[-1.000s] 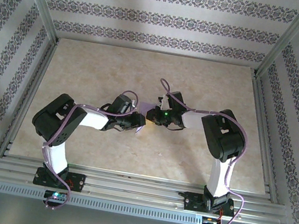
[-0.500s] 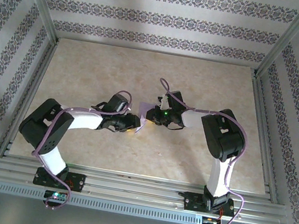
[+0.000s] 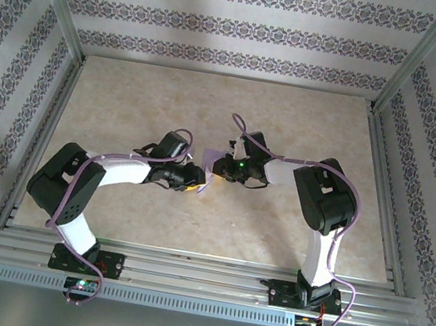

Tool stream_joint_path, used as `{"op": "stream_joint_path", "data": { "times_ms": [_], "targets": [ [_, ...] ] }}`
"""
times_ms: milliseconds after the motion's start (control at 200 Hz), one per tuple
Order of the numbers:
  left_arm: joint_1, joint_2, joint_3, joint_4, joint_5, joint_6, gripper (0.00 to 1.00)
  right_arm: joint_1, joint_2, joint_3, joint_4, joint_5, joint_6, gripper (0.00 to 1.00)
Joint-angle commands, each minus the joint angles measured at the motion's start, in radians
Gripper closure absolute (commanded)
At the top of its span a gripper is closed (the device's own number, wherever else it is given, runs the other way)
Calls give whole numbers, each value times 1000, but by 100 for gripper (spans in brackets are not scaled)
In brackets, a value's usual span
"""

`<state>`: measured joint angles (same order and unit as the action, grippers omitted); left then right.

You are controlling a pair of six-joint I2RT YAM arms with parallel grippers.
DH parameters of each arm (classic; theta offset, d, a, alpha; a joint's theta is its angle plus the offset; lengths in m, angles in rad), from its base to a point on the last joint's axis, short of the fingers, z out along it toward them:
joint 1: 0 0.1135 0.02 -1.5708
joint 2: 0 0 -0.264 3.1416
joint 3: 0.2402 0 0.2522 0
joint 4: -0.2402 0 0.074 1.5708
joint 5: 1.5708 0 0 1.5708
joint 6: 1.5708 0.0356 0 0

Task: Fold a paper plane with a square sheet of paper (pick it up from the middle)
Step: Fold the wing for the fifth time at the center of the table.

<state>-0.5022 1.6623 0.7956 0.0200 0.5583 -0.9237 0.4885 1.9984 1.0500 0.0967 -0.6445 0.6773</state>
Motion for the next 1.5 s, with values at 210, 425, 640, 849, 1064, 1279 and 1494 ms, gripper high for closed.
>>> {"op": "stream_joint_path", "data": {
  "times_ms": [210, 425, 640, 849, 1064, 1279, 1494],
  "targets": [
    [-6, 36, 33, -55, 10, 25, 84, 16, 57, -5, -43, 80, -32, 83],
    [-15, 38, 48, -73, 5, 42, 83, 16, 60, 1, -48, 78, -31, 83],
    [-14, 2, 89, -137, -9, 67, 76, 16, 60, -1, -49, 80, -30, 83],
    [-15, 22, 113, -212, -20, 85, 79, 16, 61, 1, -49, 78, -30, 83],
    [-27, 53, 123, -207, -2, 87, 88, 16, 63, 0, -49, 78, -28, 83],
    [-38, 73, 124, -211, -6, 95, 89, 16, 61, 0, -49, 78, -27, 83],
    [-53, 106, 126, -212, -8, 101, 89, 16, 62, -1, -50, 80, -24, 83]
  ]
}}
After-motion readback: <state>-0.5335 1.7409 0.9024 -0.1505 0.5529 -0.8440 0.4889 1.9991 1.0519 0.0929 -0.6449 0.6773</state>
